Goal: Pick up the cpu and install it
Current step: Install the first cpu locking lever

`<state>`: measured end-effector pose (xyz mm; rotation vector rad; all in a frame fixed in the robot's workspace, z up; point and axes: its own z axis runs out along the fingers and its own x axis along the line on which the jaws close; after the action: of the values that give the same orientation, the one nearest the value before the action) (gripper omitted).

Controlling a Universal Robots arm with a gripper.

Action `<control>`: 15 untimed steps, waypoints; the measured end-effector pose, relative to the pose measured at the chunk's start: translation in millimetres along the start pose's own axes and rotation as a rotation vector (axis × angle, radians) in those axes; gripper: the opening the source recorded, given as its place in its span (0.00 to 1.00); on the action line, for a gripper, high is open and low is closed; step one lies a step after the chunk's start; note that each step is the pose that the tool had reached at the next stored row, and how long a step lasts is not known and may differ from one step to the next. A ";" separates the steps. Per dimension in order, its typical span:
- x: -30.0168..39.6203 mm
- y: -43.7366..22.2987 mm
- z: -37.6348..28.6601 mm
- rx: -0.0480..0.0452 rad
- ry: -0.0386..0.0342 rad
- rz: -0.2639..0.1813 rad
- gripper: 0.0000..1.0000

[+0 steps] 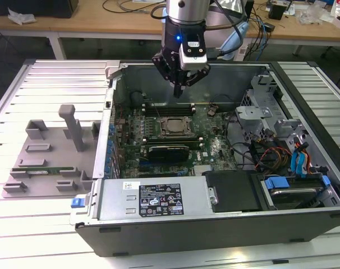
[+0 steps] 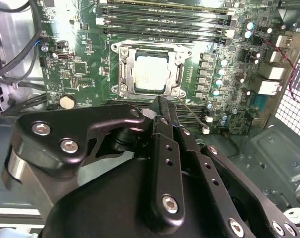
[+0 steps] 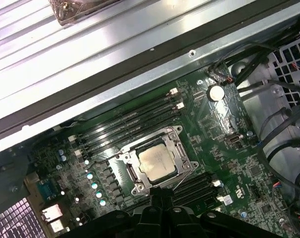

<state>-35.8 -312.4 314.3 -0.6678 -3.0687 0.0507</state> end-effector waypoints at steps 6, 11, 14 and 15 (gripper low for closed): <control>0.0 0.0 0.0 -0.0002 -0.0011 -0.035 0.11; 0.0 0.0 0.0 -0.0005 -0.0025 -0.080 0.11; 0.0 0.0 0.0 -0.0007 -0.0036 -0.114 0.11; 0.0 0.0 0.0 -0.0007 -0.0039 -0.124 0.11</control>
<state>-35.8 -312.4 314.3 -0.4772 -3.1060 0.0508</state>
